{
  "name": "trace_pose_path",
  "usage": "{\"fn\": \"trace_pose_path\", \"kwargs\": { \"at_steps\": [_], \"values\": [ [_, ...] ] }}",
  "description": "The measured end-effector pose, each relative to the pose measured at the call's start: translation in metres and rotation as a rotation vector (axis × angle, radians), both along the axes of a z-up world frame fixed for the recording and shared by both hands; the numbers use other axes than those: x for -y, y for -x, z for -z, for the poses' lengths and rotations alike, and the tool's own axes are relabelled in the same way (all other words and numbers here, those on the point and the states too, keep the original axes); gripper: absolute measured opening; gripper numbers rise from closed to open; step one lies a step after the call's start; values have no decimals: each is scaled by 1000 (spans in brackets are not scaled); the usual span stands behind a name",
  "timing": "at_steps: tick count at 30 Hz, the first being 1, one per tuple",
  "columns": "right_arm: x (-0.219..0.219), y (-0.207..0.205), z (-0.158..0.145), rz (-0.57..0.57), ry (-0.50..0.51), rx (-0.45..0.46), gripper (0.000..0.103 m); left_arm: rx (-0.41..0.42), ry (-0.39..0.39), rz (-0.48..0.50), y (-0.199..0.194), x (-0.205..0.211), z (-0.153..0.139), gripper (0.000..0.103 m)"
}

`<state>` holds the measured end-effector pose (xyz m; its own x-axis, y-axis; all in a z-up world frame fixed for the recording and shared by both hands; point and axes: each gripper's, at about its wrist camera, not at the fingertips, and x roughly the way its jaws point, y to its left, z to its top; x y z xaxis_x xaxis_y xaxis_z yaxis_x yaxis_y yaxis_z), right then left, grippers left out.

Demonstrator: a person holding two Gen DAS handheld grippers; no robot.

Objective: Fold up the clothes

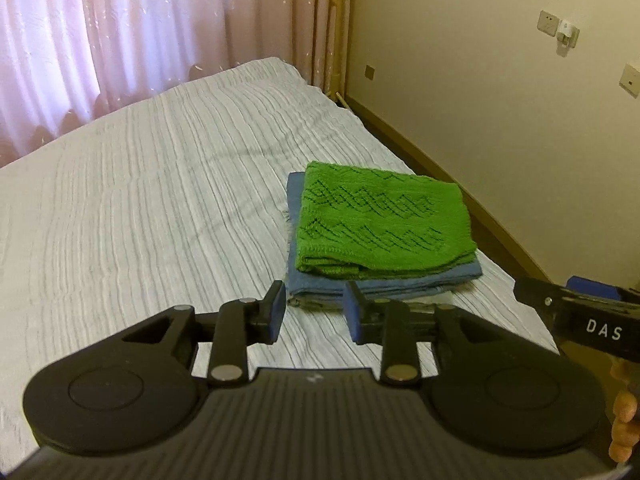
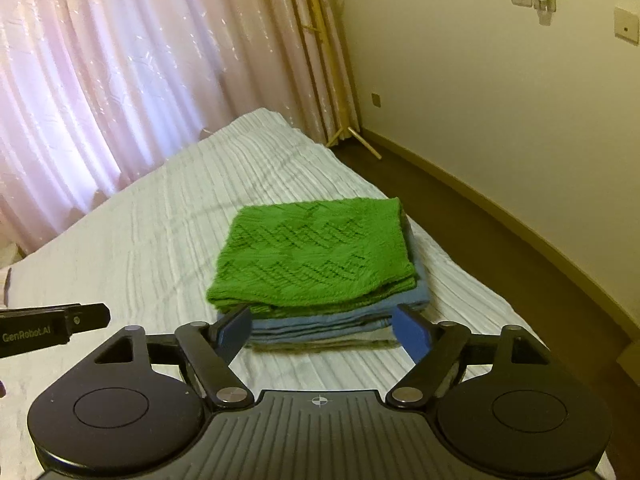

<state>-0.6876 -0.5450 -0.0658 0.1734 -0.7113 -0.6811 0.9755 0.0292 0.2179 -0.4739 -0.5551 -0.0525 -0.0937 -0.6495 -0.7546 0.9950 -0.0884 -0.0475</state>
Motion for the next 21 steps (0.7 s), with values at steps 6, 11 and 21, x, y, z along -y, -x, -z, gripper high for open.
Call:
{"fn": "trace_pose_path", "kwargs": {
  "at_steps": [6, 11, 21],
  "values": [
    [-32, -9, -26, -18, -5, 11, 82, -7, 2, -2, -1, -36, -26, 33],
    [-54, -13, -40, -16, -15, 11, 96, -4, 3, -12, 1, -54, -37, 40],
    [-78, -20, -35, -4, -19, -23, 103, 7, 3, 25, 1, -78, -34, 43]
  ]
}}
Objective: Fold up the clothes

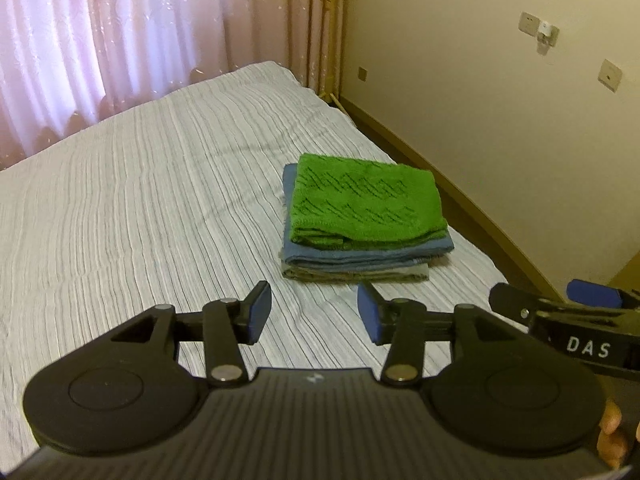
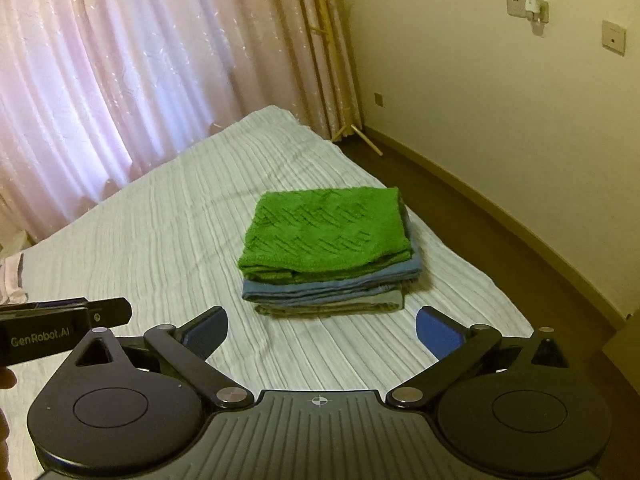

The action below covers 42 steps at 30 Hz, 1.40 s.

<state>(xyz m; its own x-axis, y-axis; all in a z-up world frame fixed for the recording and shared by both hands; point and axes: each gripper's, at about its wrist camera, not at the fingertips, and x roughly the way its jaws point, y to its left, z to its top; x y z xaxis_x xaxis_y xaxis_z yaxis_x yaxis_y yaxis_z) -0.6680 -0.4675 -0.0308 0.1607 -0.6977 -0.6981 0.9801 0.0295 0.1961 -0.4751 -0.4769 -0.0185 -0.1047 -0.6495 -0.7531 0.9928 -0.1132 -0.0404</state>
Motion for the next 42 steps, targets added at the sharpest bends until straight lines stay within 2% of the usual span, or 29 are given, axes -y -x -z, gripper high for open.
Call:
{"fn": "trace_pose_path", "kwargs": {
  "at_steps": [8, 12, 29, 36, 42],
  "values": [
    [-1, -11, 11, -8, -16, -20, 103, 48, 11, 25, -5, -3, 1, 44],
    [4, -17, 13, -12, -36, -25, 103, 45, 11, 22, -6, 3, 3, 47],
    [28, -20, 31, -16, -98, -53, 103, 35, -39, 37, -10, 30, 29, 51],
    [40, -24, 38, -1, -102, -81, 103, 58, -30, 32, -11, 39, 38, 65],
    [49, -23, 45, 7, -115, -110, 103, 64, -28, 24, -10, 46, 47, 67]
  ]
}}
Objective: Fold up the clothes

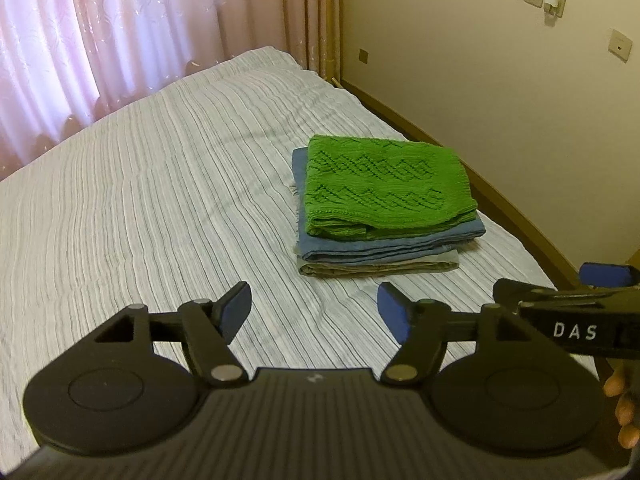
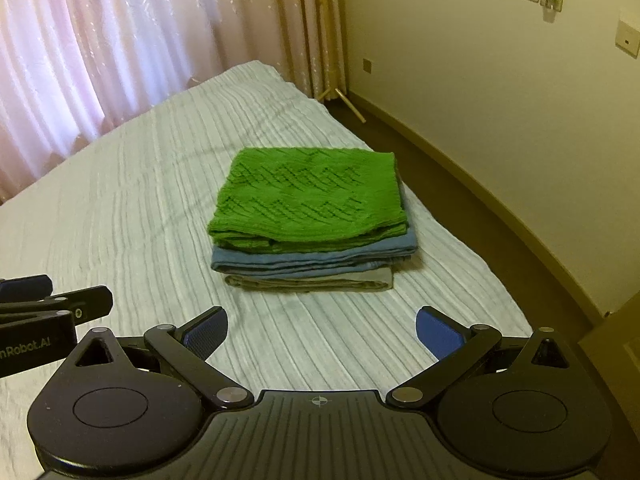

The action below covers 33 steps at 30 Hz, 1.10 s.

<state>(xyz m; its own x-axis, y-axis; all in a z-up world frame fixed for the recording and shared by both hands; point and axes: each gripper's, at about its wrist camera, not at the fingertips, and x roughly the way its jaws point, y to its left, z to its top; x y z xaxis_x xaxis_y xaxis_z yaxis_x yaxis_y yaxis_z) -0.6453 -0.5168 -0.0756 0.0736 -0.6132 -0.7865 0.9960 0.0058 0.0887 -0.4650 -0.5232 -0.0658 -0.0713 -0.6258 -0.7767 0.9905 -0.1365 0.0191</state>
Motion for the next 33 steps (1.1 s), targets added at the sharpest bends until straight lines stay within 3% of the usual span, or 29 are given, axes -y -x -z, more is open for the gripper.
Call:
{"fn": "trace_pose_path", "kwargs": {
  "at_steps": [14, 33],
  "values": [
    [26, 10, 15, 24, -44, 22, 103, -6, -50, -7, 8, 24, 21, 69],
    [31, 19, 35, 18, -96, 32, 103, 59, -106, 21, 26, 36, 48, 69]
  ]
}}
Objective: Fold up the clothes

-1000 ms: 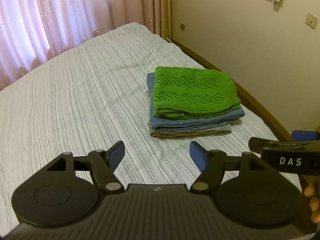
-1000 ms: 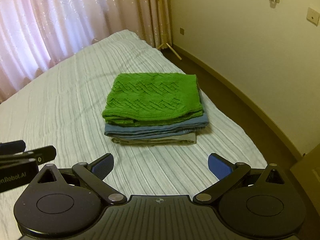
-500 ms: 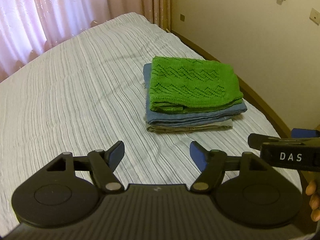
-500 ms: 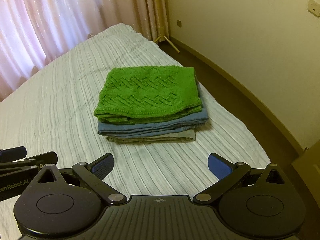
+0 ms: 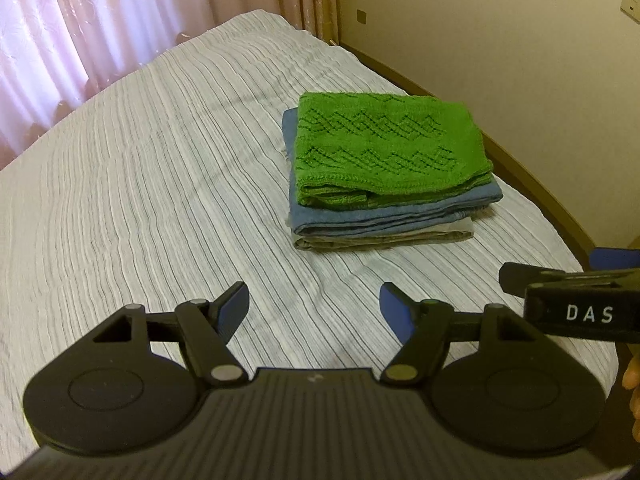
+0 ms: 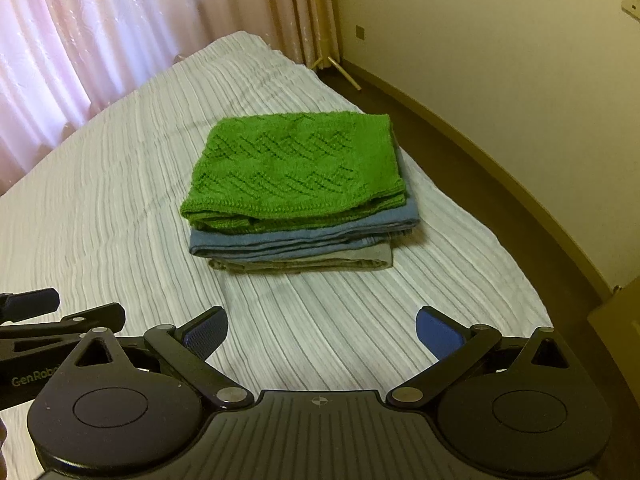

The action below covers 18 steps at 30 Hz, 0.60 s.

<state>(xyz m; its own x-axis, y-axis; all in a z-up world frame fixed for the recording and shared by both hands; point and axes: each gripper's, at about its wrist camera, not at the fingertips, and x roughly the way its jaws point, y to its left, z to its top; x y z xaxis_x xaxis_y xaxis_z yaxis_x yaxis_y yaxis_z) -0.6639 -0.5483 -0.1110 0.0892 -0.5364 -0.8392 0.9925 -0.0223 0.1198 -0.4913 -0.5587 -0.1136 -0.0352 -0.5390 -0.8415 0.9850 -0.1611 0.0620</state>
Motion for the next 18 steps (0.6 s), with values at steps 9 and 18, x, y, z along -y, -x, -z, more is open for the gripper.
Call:
{"fn": "trace_pose_path", "kwargs": {
  "at_steps": [9, 18],
  "values": [
    [-4, -1, 1, -6, -2, -5, 103, -5, -10, -4, -3, -2, 0, 69],
    [-15, 2, 3, 3, -10, -6, 103, -2, -22, -6, -2, -9, 5, 69]
  ]
}}
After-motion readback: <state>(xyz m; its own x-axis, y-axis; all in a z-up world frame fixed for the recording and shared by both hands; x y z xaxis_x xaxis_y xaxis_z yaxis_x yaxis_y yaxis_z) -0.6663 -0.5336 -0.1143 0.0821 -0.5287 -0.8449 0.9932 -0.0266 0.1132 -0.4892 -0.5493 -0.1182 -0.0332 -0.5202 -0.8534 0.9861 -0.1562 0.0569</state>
